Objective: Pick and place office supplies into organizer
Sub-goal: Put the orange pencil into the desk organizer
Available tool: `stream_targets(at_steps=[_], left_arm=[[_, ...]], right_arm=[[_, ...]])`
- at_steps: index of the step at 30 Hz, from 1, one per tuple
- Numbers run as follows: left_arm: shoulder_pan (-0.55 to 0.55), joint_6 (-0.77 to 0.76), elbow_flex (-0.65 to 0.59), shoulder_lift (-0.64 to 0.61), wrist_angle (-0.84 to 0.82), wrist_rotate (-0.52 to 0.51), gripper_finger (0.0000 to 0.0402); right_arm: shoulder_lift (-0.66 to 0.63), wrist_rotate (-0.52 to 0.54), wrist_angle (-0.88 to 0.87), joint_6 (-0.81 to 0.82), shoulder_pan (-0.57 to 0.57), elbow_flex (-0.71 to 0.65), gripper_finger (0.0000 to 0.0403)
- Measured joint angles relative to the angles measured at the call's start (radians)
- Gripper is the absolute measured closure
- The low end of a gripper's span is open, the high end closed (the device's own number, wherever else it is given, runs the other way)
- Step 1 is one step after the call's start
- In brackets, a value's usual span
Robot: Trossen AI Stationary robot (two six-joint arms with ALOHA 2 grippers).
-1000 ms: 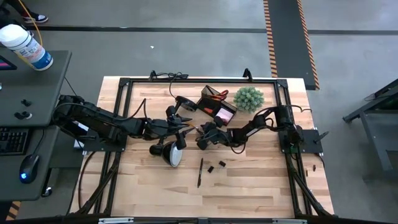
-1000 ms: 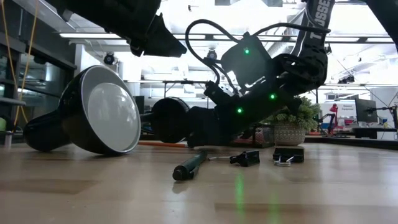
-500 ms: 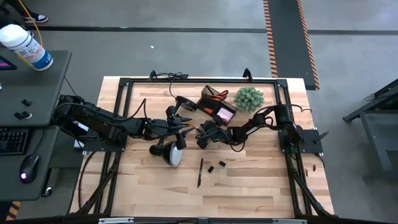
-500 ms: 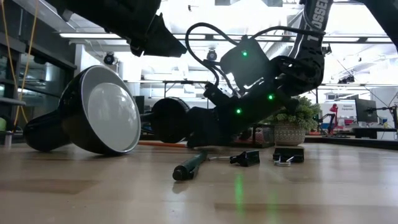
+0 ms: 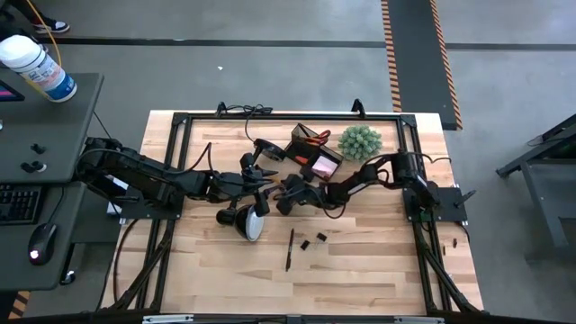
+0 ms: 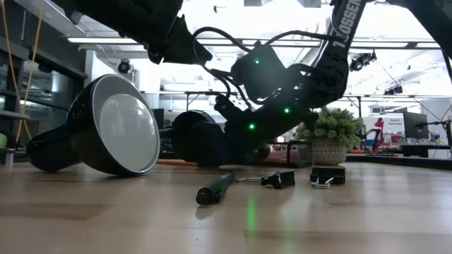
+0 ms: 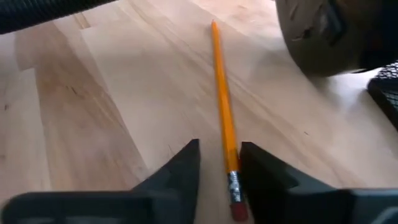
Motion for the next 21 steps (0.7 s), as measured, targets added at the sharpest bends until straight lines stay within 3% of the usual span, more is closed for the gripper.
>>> stream_targets(at_steps=[4, 13, 21], left_arm=[[0.000, 0.000, 0.000, 0.000, 0.000, 0.000, 0.0218], [0.000, 0.000, 0.000, 0.000, -0.001, 0.000, 0.0218], [0.000, -0.001, 0.001, 0.000, -0.007, 0.000, 0.0218]], right_arm=[[0.001, -0.048, -0.019, -0.003, -0.003, 0.000, 0.0385], [-0.022, -0.015, -0.073, -0.022, 0.022, -0.001, 0.0391], [-0.112, 0.025, -0.287, -0.019, 0.065, -0.005, 0.0393]])
